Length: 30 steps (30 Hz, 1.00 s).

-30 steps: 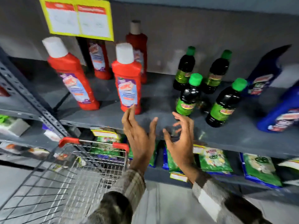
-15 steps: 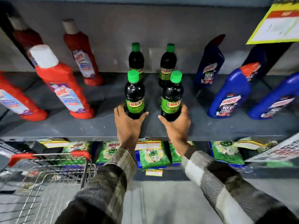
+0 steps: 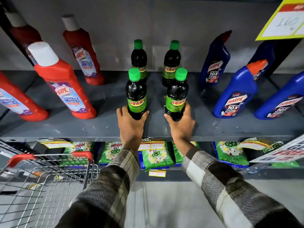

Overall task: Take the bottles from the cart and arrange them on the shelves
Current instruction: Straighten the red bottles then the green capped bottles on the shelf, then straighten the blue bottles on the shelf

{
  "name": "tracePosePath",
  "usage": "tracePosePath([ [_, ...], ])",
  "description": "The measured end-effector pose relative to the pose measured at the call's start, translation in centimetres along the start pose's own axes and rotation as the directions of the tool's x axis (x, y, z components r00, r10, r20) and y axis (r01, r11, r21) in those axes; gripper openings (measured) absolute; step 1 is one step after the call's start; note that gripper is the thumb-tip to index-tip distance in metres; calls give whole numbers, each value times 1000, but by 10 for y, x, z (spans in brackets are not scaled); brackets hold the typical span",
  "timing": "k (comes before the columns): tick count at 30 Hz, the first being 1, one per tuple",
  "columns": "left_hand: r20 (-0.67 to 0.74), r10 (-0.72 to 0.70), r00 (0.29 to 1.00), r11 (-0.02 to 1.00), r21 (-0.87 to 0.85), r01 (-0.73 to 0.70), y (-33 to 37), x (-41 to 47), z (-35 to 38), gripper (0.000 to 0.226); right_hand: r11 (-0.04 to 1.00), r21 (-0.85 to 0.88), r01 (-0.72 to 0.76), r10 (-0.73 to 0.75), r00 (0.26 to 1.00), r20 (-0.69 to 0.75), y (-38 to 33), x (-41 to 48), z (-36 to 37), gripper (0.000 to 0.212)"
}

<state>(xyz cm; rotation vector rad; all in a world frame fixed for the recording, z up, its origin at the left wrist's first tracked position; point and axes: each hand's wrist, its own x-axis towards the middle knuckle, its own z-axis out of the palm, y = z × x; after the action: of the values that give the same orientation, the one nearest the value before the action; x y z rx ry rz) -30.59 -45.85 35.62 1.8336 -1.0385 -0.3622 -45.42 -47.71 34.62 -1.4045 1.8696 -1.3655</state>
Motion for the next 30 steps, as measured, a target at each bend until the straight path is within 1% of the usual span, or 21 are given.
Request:
tracePosePath([
  [3,4,11,1000,1000,-11,-11,1,-1,-2,65,1000,-20,-12,13,999,38,3,1,-1,77],
  [4,6,15,1000,1000,-13,-14,3,-2,-3,68,999,-33,-23,25,998,62,4,1,-2,76],
  [5,0,14,1000,1000,-24,-14,5,-3,-5,77,999,-39,-33,36,996,86,6,1,-3,78],
  [7,-71,9,997,996,-84,-15,11,-8,-10,103,998,-2,-60,59,989,136,6,1,-10,91],
  [8,-131,19,991,993,-113,-34,12,-13,-12,110,996,38,-76,69,985,158,6,1,-16,97],
  [10,-214,66,975,988,-123,-94,16,-28,-13,109,987,136,-82,58,983,173,9,-4,-31,102],
  [13,-228,136,964,979,-118,-166,31,-66,6,96,973,230,-8,-12,996,84,27,-10,-61,88],
  [15,-200,210,957,961,-136,-239,47,-92,34,90,958,284,26,-17,999,-33,39,-4,-84,77],
  [17,-134,281,950,941,-155,-301,72,-116,71,86,950,302,78,-28,986,-165,51,14,-114,69],
  [20,-51,334,941,922,-190,-337,117,-143,125,85,951,271,150,-75,960,-269,67,47,-162,70],
  [23,-67,278,958,925,-251,-286,155,-153,171,90,975,172,143,-84,946,-312,88,86,-205,80],
  [25,-93,211,973,937,-263,-229,167,-150,195,95,992,103,79,-38,935,-354,102,115,-223,95],
  [27,-120,167,979,947,-258,-193,169,-149,217,106,999,27,-41,48,933,-356,114,143,-232,116],
  [29,-94,134,987,968,-202,-151,169,-152,231,119,987,-53,-153,131,947,-294,125,163,-234,130],
  [30,-72,125,990,981,-138,-134,168,-155,235,122,978,-96,-187,158,956,-245,130,168,-234,131],
])
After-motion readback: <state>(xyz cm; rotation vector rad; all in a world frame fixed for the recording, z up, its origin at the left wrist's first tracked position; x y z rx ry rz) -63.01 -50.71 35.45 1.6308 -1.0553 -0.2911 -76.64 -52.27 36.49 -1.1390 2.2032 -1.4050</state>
